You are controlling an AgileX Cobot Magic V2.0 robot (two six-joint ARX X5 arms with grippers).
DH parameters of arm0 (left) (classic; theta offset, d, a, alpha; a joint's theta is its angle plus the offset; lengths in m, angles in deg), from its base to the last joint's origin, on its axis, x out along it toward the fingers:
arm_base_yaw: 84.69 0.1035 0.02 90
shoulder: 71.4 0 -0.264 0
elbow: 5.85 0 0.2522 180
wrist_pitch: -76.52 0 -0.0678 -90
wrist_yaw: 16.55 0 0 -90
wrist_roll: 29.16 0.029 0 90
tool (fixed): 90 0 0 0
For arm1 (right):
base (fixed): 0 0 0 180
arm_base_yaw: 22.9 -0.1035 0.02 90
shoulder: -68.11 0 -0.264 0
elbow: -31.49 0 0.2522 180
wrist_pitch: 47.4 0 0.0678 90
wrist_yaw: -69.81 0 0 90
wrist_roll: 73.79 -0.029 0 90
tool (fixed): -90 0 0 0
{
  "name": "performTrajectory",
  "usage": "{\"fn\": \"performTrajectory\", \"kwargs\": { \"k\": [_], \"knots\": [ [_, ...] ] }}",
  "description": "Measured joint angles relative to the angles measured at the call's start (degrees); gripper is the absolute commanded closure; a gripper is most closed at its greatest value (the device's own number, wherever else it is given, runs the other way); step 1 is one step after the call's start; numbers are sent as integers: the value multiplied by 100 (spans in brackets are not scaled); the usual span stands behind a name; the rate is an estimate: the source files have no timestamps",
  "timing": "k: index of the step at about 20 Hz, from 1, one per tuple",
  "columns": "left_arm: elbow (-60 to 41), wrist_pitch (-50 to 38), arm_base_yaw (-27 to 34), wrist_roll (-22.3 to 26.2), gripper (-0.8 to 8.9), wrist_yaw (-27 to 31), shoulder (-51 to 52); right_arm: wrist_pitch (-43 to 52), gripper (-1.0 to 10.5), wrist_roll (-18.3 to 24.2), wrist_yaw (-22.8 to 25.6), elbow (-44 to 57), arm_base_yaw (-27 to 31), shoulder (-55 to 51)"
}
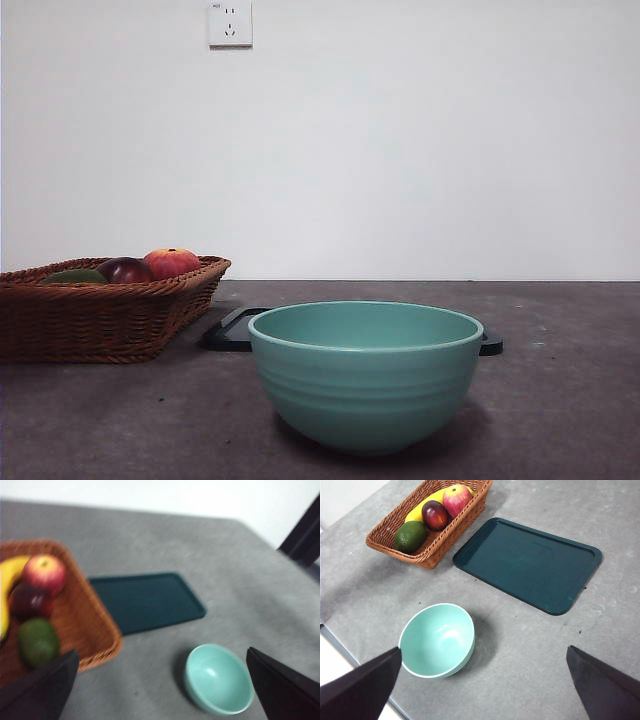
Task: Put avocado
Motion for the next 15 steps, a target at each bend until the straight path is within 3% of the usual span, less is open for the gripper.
{"fn": "performTrajectory", "kwargs": {
  "k": [6, 15],
  "knots": [
    [144, 433, 15, -621, 45, 623, -1460, 0, 374, 0, -11, 0, 0, 0],
    [1445, 675, 17, -251, 45, 1333, -4505, 0, 374, 0, -11, 0, 0, 0]
  ]
}}
